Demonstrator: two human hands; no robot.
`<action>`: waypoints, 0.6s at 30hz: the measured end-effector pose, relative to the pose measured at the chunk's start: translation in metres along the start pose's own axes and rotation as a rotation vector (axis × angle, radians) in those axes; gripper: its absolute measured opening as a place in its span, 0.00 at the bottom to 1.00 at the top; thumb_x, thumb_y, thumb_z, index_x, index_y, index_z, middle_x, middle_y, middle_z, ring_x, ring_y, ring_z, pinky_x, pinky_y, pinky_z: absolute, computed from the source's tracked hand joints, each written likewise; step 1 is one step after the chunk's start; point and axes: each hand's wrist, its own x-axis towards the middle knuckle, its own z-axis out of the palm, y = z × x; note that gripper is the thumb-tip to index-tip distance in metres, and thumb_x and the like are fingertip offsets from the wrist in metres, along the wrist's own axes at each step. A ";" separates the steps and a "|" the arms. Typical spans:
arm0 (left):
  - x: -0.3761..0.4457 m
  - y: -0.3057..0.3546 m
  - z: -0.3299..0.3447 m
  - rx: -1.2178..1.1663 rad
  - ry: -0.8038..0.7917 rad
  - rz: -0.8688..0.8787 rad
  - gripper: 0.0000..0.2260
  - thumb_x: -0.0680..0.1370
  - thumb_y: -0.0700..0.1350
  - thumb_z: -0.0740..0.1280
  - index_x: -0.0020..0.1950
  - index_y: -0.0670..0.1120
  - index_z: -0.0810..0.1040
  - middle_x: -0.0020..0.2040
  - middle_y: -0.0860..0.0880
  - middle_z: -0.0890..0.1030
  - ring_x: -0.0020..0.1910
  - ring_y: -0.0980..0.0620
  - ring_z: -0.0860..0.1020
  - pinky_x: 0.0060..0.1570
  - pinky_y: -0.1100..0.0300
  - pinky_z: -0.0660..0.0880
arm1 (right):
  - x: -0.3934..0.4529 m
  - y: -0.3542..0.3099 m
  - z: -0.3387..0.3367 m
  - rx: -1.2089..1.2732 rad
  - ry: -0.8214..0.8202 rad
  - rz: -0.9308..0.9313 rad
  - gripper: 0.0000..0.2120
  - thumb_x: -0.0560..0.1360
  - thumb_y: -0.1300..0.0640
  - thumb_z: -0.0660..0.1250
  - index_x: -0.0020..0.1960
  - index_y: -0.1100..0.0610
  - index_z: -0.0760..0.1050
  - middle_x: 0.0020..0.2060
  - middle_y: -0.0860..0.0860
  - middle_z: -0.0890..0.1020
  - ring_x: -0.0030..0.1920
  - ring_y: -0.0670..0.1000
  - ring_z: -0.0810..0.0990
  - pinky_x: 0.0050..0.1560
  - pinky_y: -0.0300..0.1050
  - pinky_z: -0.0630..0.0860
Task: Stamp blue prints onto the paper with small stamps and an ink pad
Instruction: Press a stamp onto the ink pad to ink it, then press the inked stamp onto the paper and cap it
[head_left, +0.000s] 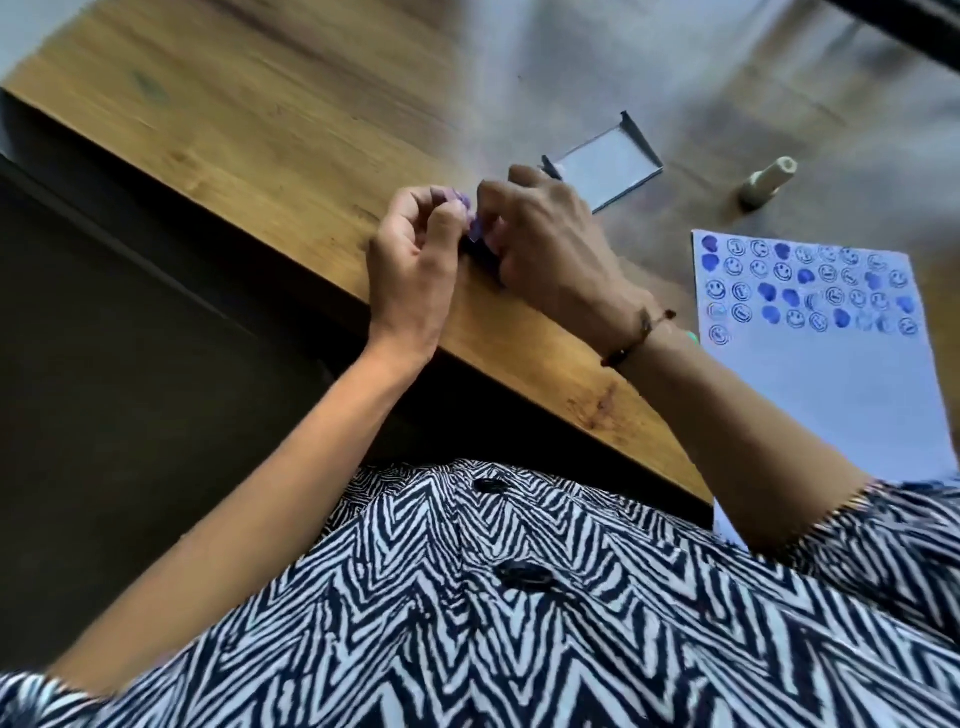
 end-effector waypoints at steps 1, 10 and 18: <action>0.000 0.000 -0.001 -0.001 0.004 0.002 0.05 0.68 0.49 0.64 0.39 0.49 0.76 0.38 0.50 0.79 0.39 0.50 0.77 0.46 0.51 0.75 | -0.001 -0.001 0.002 0.004 -0.011 0.008 0.07 0.72 0.62 0.59 0.45 0.62 0.75 0.43 0.58 0.75 0.38 0.57 0.71 0.35 0.49 0.69; -0.017 0.003 0.026 0.064 -0.199 0.158 0.05 0.72 0.48 0.61 0.44 0.49 0.73 0.42 0.50 0.79 0.43 0.54 0.76 0.49 0.58 0.71 | -0.049 0.061 -0.056 0.610 0.447 0.449 0.09 0.65 0.60 0.68 0.34 0.46 0.75 0.28 0.53 0.78 0.29 0.49 0.76 0.31 0.43 0.73; -0.033 0.012 0.106 0.487 -0.954 0.300 0.15 0.76 0.46 0.57 0.57 0.39 0.71 0.47 0.47 0.82 0.46 0.60 0.78 0.48 0.68 0.74 | -0.147 0.106 -0.049 0.679 0.570 0.740 0.05 0.69 0.64 0.68 0.41 0.54 0.77 0.33 0.54 0.79 0.36 0.50 0.78 0.42 0.49 0.77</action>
